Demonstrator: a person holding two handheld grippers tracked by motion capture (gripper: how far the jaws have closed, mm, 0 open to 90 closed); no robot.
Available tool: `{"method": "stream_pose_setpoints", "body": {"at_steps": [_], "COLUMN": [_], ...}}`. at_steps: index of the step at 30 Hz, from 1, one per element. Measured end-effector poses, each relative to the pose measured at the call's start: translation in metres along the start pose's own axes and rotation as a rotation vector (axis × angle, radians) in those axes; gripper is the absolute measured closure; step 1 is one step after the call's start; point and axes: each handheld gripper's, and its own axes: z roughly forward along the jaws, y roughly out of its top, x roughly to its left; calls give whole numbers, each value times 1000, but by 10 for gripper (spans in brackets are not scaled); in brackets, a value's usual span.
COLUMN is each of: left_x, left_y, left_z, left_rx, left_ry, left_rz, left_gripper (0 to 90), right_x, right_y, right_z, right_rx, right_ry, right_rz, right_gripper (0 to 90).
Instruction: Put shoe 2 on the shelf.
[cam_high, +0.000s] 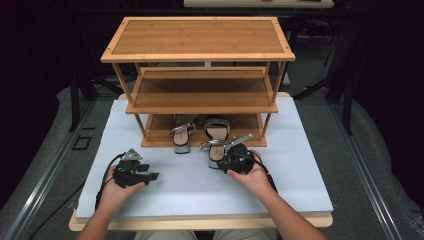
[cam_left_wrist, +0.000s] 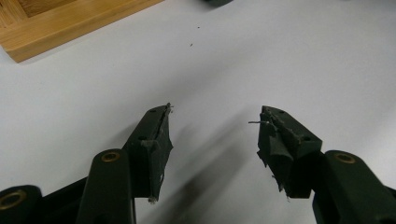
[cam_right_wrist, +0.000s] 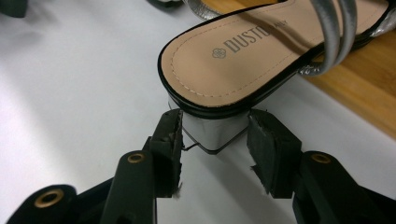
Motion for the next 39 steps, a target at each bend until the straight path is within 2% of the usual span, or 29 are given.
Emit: {"method": "stream_pose_setpoints", "body": {"at_steps": [1,2,3,10,13,16,18,19,21,24,25,26,29,30,32,33,37,39], "left_x": [0,0,0,0,0,-1,-1,0,0,0,0,0,-1,-1,-1,-2,-4,-4], "left_y": [0,0,0,-1,0,0,0,0,-1,-1,-2,-1,-1,-1,0,0,2,4], "left_z": [0,0,0,1,1,1,2,1,1,2,2,3,2,2,2,2,4,4], "left_rx": [0,0,0,-6,5,8,9,8,6,1,1,1,6,6,3,3,-4,-10], "left_ry": [2,3,2,4,0,-2,-3,-1,-1,4,3,1,-3,-4,-4,-3,1,-9], "left_rz": [1,1,1,-2,1,3,3,4,3,1,1,2,5,7,7,6,23,17], "left_gripper": [437,438,437,438,438,438,437,438,438,438,438,438,438,438,438,438,444,485], "right_x": [0,-3,-2,-6,-9,-11,-13,-13,-14,-18,-20,-21,-25,-28,-32,-31,-27,-27], "right_y": [2,2,3,7,11,18,21,23,25,26,27,28,29,28,26,26,25,25], "right_z": [1,4,4,9,8,7,9,9,10,11,11,12,13,14,16,16,17,15], "right_rx": [-4,-37,-29,-25,-41,-45,-47,-40,-38,-45,-43,-43,-41,-48,-44,-39,-45,-55], "right_ry": [-16,64,14,-35,-49,-59,-46,-79,-109,-93,-116,-112,-157,-117,-100,-126,-138,-128], "right_rz": [4,25,26,60,64,74,80,78,79,94,96,96,111,116,139,135,110,123], "right_gripper": [555,555,556,563,567,567,567,570,575,576,576,576,580,574,565,564,559,552]}}
